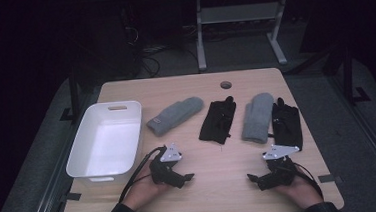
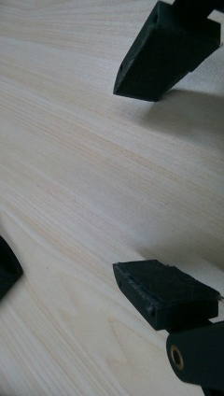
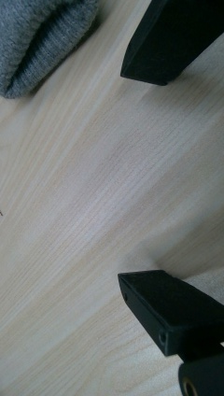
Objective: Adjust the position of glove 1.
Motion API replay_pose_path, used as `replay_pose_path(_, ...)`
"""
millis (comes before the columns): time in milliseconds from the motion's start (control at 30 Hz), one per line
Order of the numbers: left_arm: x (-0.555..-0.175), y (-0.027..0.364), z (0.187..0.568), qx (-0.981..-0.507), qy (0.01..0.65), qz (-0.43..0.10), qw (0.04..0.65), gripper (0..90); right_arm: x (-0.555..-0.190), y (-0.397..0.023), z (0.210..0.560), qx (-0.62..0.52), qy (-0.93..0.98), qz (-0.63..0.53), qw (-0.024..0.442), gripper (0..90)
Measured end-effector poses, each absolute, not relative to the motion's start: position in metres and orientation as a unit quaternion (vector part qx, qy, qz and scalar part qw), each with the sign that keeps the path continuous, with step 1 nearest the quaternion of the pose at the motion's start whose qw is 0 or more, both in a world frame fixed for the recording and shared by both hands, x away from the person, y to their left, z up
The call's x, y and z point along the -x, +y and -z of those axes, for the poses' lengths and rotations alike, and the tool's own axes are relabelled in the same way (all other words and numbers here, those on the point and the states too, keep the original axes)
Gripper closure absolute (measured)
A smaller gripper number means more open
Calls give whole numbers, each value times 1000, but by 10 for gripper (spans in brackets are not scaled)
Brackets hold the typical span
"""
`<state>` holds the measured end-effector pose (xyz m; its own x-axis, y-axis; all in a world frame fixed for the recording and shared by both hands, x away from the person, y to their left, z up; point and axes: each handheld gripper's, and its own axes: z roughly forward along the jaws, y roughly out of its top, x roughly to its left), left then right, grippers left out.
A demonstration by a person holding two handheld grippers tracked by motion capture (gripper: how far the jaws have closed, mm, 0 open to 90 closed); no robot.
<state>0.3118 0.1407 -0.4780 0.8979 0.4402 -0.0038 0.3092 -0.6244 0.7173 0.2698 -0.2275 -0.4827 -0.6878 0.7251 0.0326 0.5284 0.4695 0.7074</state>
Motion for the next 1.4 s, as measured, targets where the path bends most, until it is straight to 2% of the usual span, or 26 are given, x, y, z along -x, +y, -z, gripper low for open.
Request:
replay_pose_path(167,-312,140,478,-897,209,-86,381,118,-269,-228,482,-373,846,-356,137,51)
replay_pose_path(200,-312,140,478,-896,211,-86,382,118,-268,-228,478,-371,849,-351,135,193)
replay_pose_path(233,-312,140,478,-896,211,-86,382,118,-269,-229,475,-371,850,-351,130,252)
replay_pose_path(300,-312,140,478,-896,210,-86,382,118,-269,-230,473,-376,847,-353,129,275)
replay_pose_path(333,-312,140,478,-896,210,-86,382,118,-270,-232,468,-379,845,-354,131,397)
replay_pose_path(567,-312,140,479,-895,209,-85,384,118,-278,-238,454,-378,839,-368,131,711)
replay_pose_path(600,-312,140,478,-896,208,-84,383,118,-278,-238,454,-378,839,-368,131,711)
replay_pose_path(667,-312,140,478,-896,209,-84,384,119,-282,-239,451,-379,836,-374,131,800)
replay_pose_path(700,-312,140,479,-895,209,-83,384,119,-284,-240,448,-379,834,-379,132,878)
replay_pose_path(733,-312,140,478,-895,208,-85,385,118,-285,-240,447,-377,834,-380,133,900)
replay_pose_path(933,-313,140,478,-897,205,-87,382,119,-298,-244,439,-388,825,-386,137,900)
replay_pose_path(1400,-313,140,478,-897,206,-87,382,119,-357,-253,429,-397,820,-386,144,900)
